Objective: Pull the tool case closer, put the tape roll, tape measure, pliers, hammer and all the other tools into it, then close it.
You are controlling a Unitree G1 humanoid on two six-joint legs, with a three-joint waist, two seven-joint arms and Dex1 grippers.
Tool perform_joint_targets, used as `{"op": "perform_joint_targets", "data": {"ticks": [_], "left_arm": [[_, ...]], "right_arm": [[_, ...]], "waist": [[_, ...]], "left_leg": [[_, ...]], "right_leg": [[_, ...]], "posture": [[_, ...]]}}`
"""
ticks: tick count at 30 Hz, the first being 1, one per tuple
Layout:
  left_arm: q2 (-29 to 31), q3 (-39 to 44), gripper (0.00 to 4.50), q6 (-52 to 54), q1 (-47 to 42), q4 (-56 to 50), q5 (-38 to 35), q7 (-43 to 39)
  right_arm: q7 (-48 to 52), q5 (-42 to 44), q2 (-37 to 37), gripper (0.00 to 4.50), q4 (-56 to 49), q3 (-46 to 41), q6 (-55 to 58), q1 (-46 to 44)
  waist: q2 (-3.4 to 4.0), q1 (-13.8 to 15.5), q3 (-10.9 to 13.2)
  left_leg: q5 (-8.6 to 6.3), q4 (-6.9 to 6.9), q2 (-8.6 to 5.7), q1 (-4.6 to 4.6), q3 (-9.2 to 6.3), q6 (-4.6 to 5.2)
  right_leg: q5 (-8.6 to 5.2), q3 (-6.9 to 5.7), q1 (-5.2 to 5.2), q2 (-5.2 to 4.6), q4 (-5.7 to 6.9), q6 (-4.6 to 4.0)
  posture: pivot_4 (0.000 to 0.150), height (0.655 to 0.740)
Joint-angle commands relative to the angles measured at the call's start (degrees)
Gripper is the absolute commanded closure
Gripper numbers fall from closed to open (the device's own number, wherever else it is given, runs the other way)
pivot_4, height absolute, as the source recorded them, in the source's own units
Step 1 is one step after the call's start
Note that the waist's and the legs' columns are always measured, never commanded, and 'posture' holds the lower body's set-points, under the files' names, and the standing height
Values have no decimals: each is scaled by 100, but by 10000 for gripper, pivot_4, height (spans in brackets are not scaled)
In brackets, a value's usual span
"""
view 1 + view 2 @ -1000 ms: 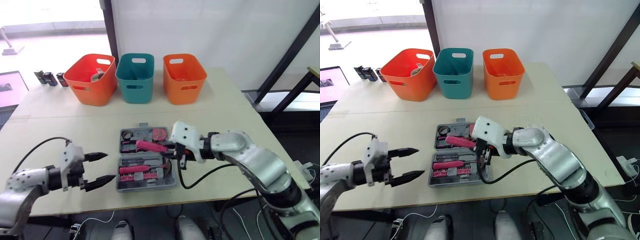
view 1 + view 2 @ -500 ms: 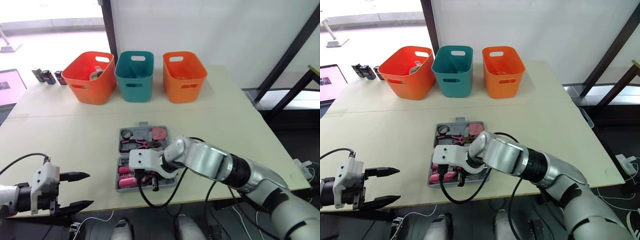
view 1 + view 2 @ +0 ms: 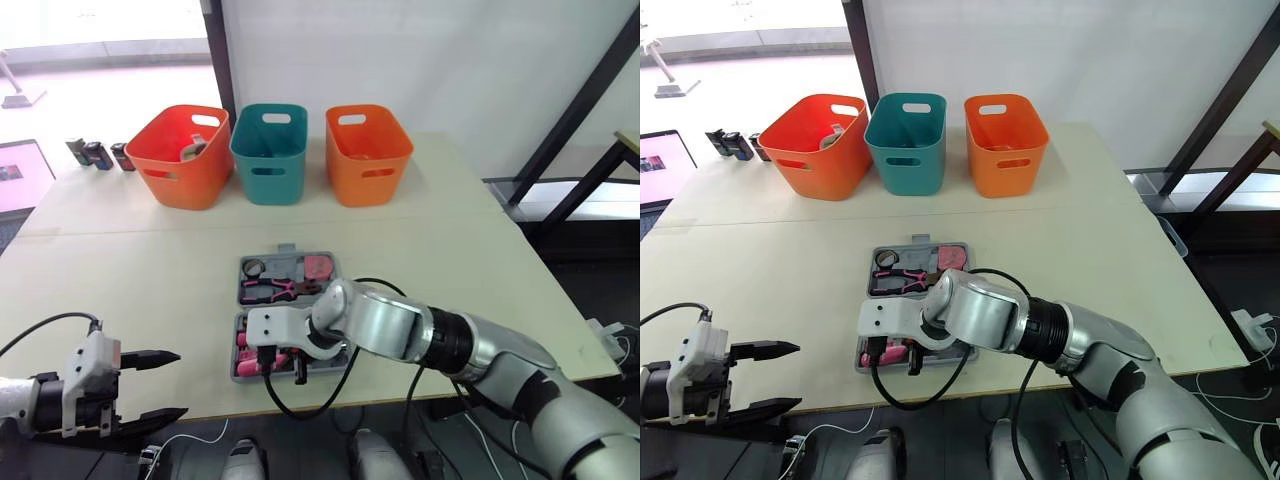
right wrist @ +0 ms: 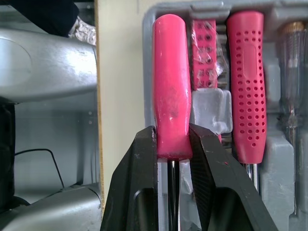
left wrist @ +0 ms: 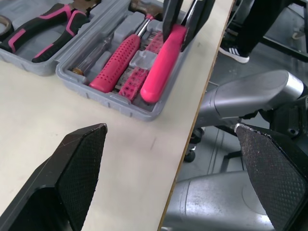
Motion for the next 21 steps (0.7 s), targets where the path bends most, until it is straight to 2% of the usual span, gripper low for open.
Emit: {"op": "perform_joint_targets", "data": {"ticks": [1, 20, 21], "left_arm": [[-35, 84, 0, -6, 34, -180, -44, 76], [-11, 41, 0, 149, -74, -228, -59, 224], [-13, 31, 0, 156, -83, -232, -60, 230]], "right_arm": [[-24, -136, 101, 41057, 37, 32, -224, 58], [-9, -741, 488, 41057, 777, 49, -906, 616], [-19, -773, 497, 36057, 800, 31, -931, 637]], "waist": [[0, -2, 0], [-3, -128, -3], [-3, -144, -3]], "left_leg": [[0, 1, 0, 0, 0, 0], [0, 6, 16, 12, -6, 0], [0, 6, 15, 12, -7, 0]], "right_leg": [[0, 0, 0, 0, 0, 0], [-1, 0, 6, 20, 20, 2], [-1, 0, 7, 20, 20, 2]], "posture": [[1500, 7400], [1500, 7400], [1500, 7400]]}}
